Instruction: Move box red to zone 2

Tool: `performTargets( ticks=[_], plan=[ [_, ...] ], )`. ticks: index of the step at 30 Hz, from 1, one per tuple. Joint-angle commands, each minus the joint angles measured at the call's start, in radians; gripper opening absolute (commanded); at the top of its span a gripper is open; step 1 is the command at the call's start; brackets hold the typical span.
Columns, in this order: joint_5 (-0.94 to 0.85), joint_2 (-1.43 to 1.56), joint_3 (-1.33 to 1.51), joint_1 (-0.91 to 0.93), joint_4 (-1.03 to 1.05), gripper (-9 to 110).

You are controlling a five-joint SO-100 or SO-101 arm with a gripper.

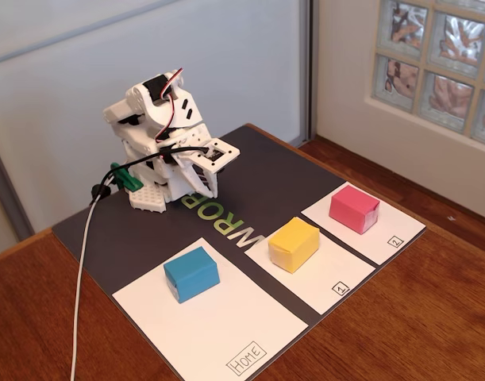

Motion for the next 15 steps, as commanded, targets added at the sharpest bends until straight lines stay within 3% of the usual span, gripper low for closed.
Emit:
performTargets(
  ticks=[1,15],
  plan=[
    [-0.003,0.055,0.051,-0.017,0.005,0],
    [-0.049,0.055,0.216,-0.041,-0.067,0]
  ],
)
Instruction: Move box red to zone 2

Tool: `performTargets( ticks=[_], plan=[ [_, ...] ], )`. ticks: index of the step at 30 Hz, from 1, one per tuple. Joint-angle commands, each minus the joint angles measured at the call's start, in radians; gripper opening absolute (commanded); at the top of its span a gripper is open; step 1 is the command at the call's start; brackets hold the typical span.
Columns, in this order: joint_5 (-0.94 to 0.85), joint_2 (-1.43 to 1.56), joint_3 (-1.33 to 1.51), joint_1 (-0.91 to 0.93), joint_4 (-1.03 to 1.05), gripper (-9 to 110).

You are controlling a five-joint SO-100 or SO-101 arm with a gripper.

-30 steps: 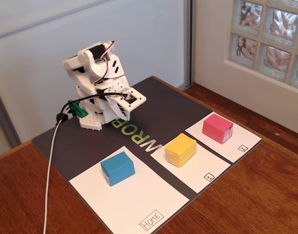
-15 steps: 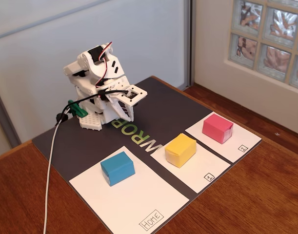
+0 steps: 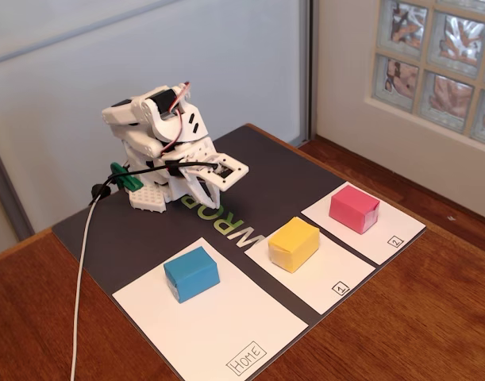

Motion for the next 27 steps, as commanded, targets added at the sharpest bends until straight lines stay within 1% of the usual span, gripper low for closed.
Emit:
performTargets(
  ticks=[1,7,27],
  plan=[
    [-0.002,0.054,0.069,-0.009,-0.011,0],
    [0.003,0.054,0.097,0.015,-0.029,0],
    [-0.009,0.054,0.097,0.015,-0.028,0]
  ],
)
